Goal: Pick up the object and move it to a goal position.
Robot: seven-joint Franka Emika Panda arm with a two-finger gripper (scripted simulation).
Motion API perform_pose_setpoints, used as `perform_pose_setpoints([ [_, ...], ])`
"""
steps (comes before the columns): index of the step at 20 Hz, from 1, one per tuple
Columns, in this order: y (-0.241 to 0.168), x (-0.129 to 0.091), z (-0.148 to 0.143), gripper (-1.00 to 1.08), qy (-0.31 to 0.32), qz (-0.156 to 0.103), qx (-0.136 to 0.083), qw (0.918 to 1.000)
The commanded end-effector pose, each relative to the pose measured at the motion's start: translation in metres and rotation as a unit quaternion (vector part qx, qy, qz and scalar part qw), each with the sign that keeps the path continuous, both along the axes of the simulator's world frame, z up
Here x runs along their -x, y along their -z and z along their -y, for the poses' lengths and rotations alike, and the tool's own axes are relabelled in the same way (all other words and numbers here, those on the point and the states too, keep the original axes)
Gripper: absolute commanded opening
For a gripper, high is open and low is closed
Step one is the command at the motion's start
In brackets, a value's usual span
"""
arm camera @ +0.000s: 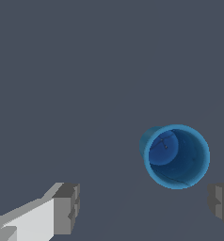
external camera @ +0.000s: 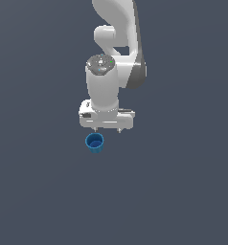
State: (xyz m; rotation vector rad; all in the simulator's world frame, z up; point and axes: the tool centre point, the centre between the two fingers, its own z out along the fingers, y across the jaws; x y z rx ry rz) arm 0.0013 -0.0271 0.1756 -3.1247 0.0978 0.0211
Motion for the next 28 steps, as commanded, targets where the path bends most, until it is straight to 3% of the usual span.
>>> perform_pose_setpoints([
  [1, 0.0, 0.0, 0.0, 0.28, 0.0, 0.0, 0.0, 1.0],
  [8, -0.014, -0.005, 0.01, 0.28, 0.003, 0.015, 0.005, 0.9999],
  [16, -0.011, -0.006, 0.01, 0.28, 0.016, 0.013, 0.008, 0.9998],
  [28, 0.011, -0.009, 0.015, 0.28, 0.1, 0.002, 0.028, 0.9946],
])
